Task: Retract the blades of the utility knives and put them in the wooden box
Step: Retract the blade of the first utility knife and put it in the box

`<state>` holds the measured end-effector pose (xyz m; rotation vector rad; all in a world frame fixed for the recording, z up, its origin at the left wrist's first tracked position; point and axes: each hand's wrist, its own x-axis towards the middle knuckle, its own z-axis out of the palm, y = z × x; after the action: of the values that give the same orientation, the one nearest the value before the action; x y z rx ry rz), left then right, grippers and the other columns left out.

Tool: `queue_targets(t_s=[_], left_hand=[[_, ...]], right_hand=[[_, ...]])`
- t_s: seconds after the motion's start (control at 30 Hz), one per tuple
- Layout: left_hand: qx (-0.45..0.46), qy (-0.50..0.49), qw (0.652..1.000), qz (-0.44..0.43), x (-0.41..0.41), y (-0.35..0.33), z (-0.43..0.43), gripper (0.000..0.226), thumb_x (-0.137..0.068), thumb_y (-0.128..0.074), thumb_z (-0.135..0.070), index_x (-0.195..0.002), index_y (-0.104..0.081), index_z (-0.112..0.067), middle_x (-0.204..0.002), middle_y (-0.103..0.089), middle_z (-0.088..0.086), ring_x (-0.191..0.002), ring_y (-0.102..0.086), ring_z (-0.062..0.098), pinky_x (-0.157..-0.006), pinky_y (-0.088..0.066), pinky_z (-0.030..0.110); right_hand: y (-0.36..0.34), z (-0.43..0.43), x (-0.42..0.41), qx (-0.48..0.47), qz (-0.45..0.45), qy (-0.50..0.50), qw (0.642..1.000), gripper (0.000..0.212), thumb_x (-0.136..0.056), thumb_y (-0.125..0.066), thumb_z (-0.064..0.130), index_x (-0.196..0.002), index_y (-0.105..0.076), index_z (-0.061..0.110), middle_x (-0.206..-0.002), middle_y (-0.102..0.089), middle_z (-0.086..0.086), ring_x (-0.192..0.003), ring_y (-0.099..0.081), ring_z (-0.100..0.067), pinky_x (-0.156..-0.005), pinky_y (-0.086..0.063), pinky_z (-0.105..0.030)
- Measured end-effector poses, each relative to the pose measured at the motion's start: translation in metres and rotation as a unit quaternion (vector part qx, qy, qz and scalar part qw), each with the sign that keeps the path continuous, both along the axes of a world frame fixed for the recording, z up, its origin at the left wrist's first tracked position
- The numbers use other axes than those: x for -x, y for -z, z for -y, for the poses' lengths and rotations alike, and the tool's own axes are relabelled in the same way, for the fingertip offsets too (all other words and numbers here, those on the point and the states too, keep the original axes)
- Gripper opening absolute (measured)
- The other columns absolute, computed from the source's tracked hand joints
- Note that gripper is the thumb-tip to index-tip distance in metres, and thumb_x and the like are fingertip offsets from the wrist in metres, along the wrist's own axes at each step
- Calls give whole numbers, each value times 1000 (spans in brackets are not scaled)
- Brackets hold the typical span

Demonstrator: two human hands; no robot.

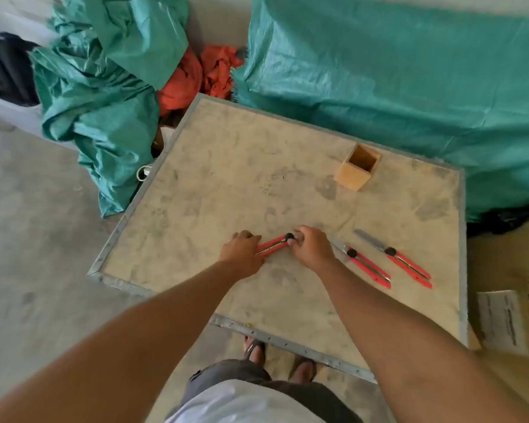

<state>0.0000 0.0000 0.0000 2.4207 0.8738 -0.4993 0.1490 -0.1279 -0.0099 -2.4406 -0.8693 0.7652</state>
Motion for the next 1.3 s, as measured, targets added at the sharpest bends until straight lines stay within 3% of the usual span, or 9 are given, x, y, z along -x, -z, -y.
queue_targets(t_s=[0.17,0.37,0.53,0.6,0.67,0.83,0.93,1.17,1.3], left_hand=[[-4,-23,1000,19,9,12,13,47,-86,-63,-39,-132,-56,-28,-125,-54,5,-117,-52,29,-90,-50,41],[25,-67,994,84,13,19,30,28,-85,-63,-31,-112,-69,-27,-109,-58,3,-96,-62,25,-69,-49,30],[70,-119,980,144,17,12,44,39,-81,-71,-29,-120,-69,-23,-113,-60,3,-87,-63,23,-75,-54,33],[76,-128,974,170,20,7,51,42,-81,-72,-29,-122,-68,-23,-112,-59,1,-83,-58,16,-75,-51,29],[78,-124,968,202,24,0,59,42,-82,-72,-29,-124,-67,-22,-110,-58,0,-82,-56,13,-75,-48,25],[110,-129,951,259,24,-34,80,41,-84,-75,-31,-124,-67,-30,-104,-62,-4,-78,-62,11,-72,-50,17],[173,-131,943,253,22,-60,94,43,-86,-74,-28,-128,-64,-31,-110,-69,-8,-85,-68,10,-78,-57,26],[342,-231,851,325,11,-101,143,47,-80,-77,-1,-124,-67,-12,-105,-74,13,-89,-72,29,-79,-63,37],[358,-243,836,337,7,-113,168,45,-80,-76,1,-123,-67,-10,-105,-75,13,-85,-74,22,-74,-63,30]], right_hand=[[10,-3,16,-45,-27,88,995,27,-91,-74,18,-115,-71,7,-97,-77,-13,-95,-71,-29,-82,-50,-28],[20,-4,20,-53,-49,144,987,30,-95,-68,19,-124,-68,11,-105,-75,-10,-101,-68,-26,-81,-41,-22],[17,1,17,-86,-127,223,963,23,-95,-69,24,-117,-67,18,-101,-69,-4,-92,-68,-18,-86,-57,-31],[11,5,16,-124,-211,286,926,15,-96,-68,19,-111,-65,18,-108,-71,-10,-93,-74,-23,-75,-66,-39],[0,12,13,-153,-253,309,904,14,-97,-66,15,-111,-64,14,-110,-71,-15,-93,-76,-25,-61,-66,-32],[-36,38,-4,-210,-290,273,893,15,-94,-71,13,-108,-67,13,-108,-75,-15,-86,-76,-22,-64,-64,-27],[-64,62,-19,-229,-307,242,892,22,-93,-74,12,-114,-69,13,-104,-76,-11,-82,-78,-20,-67,-64,-28],[-114,118,-44,-282,-359,195,868,19,-92,-73,10,-111,-75,12,-94,-80,-8,-79,-78,-22,-66,-64,-29],[-127,148,-52,-269,-361,131,883,21,-94,-70,8,-114,-76,13,-101,-80,-12,-87,-80,-25,-68,-64,-32]])
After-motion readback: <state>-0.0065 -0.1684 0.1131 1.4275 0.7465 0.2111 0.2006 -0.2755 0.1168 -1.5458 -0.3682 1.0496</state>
